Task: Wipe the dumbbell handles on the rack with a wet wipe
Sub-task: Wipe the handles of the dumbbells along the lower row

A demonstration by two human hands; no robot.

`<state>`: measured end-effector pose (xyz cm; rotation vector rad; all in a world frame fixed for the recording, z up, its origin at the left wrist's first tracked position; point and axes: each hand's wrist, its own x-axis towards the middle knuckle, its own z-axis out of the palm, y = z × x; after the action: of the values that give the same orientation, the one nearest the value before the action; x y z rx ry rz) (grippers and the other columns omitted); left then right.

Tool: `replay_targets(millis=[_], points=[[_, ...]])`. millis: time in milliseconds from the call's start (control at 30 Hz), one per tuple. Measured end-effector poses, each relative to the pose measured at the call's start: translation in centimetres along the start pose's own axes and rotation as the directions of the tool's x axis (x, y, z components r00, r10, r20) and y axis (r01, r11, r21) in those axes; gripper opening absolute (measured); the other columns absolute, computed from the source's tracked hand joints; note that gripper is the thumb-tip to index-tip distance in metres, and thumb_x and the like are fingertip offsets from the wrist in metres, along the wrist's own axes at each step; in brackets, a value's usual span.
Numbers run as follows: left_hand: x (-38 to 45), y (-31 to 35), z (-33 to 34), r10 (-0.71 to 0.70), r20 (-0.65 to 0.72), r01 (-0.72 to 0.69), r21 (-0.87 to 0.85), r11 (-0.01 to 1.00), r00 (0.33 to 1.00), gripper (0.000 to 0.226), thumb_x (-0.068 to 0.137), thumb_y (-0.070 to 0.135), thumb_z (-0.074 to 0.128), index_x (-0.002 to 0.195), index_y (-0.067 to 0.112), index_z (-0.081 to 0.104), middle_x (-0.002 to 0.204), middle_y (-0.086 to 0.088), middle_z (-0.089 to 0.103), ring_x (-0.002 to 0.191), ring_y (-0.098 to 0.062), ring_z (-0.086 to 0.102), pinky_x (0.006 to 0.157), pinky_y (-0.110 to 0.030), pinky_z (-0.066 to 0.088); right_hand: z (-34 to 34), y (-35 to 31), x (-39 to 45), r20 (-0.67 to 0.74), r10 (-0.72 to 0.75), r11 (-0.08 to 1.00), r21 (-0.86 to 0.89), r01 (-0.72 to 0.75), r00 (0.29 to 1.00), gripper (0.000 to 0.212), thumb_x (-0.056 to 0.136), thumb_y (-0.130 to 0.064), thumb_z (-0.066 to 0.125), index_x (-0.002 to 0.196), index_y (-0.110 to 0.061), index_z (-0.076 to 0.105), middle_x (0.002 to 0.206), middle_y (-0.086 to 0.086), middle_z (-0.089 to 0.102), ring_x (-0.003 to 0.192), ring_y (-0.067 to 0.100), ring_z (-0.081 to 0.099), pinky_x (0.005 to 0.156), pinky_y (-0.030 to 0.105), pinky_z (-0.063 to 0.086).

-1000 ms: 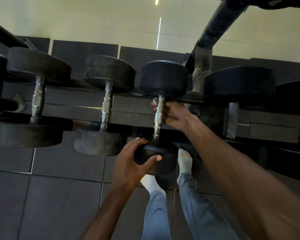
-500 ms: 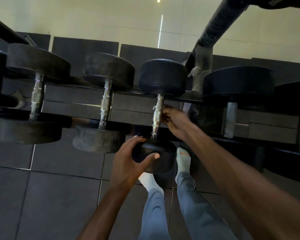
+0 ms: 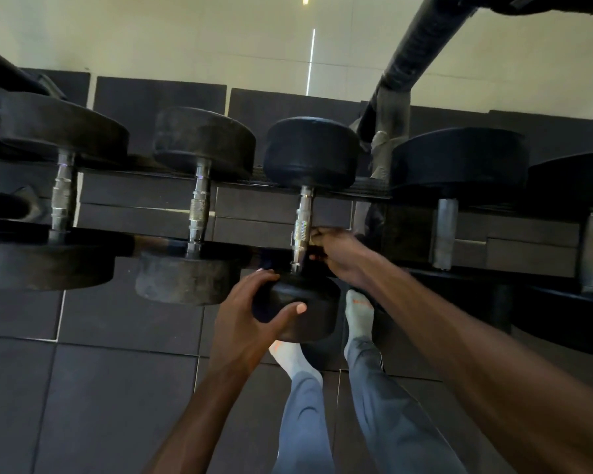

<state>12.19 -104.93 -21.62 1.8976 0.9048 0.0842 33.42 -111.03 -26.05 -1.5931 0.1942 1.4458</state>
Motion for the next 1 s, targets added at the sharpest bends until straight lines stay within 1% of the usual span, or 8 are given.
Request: replay_targets(millis=[167, 233, 333, 433, 567, 767, 867, 1000], points=[[0.1, -0.1, -0.1, -0.002, 0.017, 0.002, 0.01, 1.0, 1.0, 0.067, 0.074, 0.065, 0.077, 0.127, 0.026, 0.065, 0.13, 0.011, 0.063, 0.125, -0.005, 0.056, 0.103, -0.041, 0.053, -0.3, 0.6, -1.0, -0.048, -0.038, 0.993, -0.114, 0.033, 0.998, 0.025, 0.101, 0.0, 0.049, 0.097, -0.005, 0.073, 0.101, 0.011, 0.076, 0.091, 0.017, 0.07, 0.094, 0.036, 0.056], [0.1, -0.2, -0.1, -0.002, 0.021, 0.002, 0.012, 1.0, 1.0, 0.067, 0.074, 0.066, 0.076, 0.127, 0.027, 0.064, 0.13, 0.011, 0.062, 0.124, -0.005, 0.057, 0.102, -0.041, 0.054, -0.1, -0.4, -0.8, -0.089, -0.076, 0.997, -0.009, 0.076, 0.993, 0.031, 0.101, 0.006, 0.047, 0.088, -0.008, 0.071, 0.091, 0.005, 0.074, 0.087, 0.014, 0.069, 0.089, 0.033, 0.057], [0.1, -0.2, -0.1, 0.006, 0.014, -0.006, 0.014, 1.0, 1.0, 0.067, 0.074, 0.067, 0.076, 0.126, 0.027, 0.064, 0.129, 0.011, 0.062, 0.124, -0.004, 0.057, 0.102, -0.039, 0.053, 0.6, -2.0, 0.7, -0.092, -0.09, 0.991, 0.088, 0.098, 0.992, 0.039, 0.1, 0.01, 0.037, 0.095, -0.011, 0.07, 0.098, 0.007, 0.075, 0.095, 0.018, 0.069, 0.089, 0.032, 0.057], [0.0, -0.2, -0.1, 0.011, 0.015, -0.011, 0.006, 1.0, 1.0, 0.066, 0.074, 0.065, 0.077, 0.126, 0.025, 0.065, 0.129, 0.01, 0.063, 0.124, -0.005, 0.057, 0.103, -0.039, 0.053, 0.7, -2.0, 0.8, -0.059, -0.053, 0.996, 0.073, 0.057, 0.997, 0.042, 0.1, 0.009, 0.035, 0.107, -0.011, 0.071, 0.108, 0.009, 0.076, 0.108, 0.023, 0.069, 0.097, 0.037, 0.056], [0.0, -0.3, -0.1, 0.008, 0.012, -0.008, 0.001, 1.0, 1.0, 0.066, 0.074, 0.065, 0.077, 0.126, 0.025, 0.065, 0.129, 0.01, 0.063, 0.124, -0.007, 0.058, 0.101, -0.041, 0.054, -0.9, -1.4, -1.1, 0.059, 0.026, 0.998, -0.06, -0.022, 0.998, 0.024, 0.1, 0.003, 0.05, 0.098, -0.007, 0.071, 0.093, 0.006, 0.073, 0.093, 0.018, 0.069, 0.091, 0.033, 0.059], [0.1, -0.2, -0.1, 0.009, -0.003, -0.009, -0.004, 1.0, 1.0, 0.065, 0.073, 0.062, 0.079, 0.124, 0.025, 0.067, 0.127, 0.012, 0.064, 0.123, -0.006, 0.059, 0.102, -0.038, 0.053, -0.5, -1.4, 0.7, -0.029, -0.032, 0.999, 0.039, 0.033, 0.999, 0.026, 0.1, 0.006, 0.047, 0.108, 0.0, 0.071, 0.107, 0.013, 0.074, 0.098, 0.019, 0.069, 0.086, 0.03, 0.059], [0.1, -0.2, -0.1, 0.008, -0.009, -0.008, -0.007, 1.0, 1.0, 0.066, 0.072, 0.064, 0.078, 0.124, 0.025, 0.067, 0.127, 0.013, 0.064, 0.123, -0.005, 0.058, 0.102, -0.037, 0.053, 0.1, 0.9, -1.6, 0.064, 0.045, 0.994, -0.1, -0.038, 0.997, 0.025, 0.099, 0.002, 0.052, 0.097, -0.009, 0.075, 0.09, 0.006, 0.076, 0.085, 0.017, 0.071, 0.079, 0.026, 0.06], [0.1, -0.1, 0.0, 0.003, 0.001, -0.003, -0.004, 1.0, 1.0, 0.067, 0.072, 0.066, 0.076, 0.124, 0.026, 0.066, 0.126, 0.016, 0.063, 0.122, -0.003, 0.057, 0.101, -0.036, 0.053, -0.4, 1.6, -1.9, 0.002, -0.028, 0.936, -0.352, 0.026, 1.0, 0.022, 0.097, 0.0, 0.058, 0.097, -0.01, 0.078, 0.099, 0.009, 0.077, 0.087, 0.014, 0.07, 0.086, 0.029, 0.058]])
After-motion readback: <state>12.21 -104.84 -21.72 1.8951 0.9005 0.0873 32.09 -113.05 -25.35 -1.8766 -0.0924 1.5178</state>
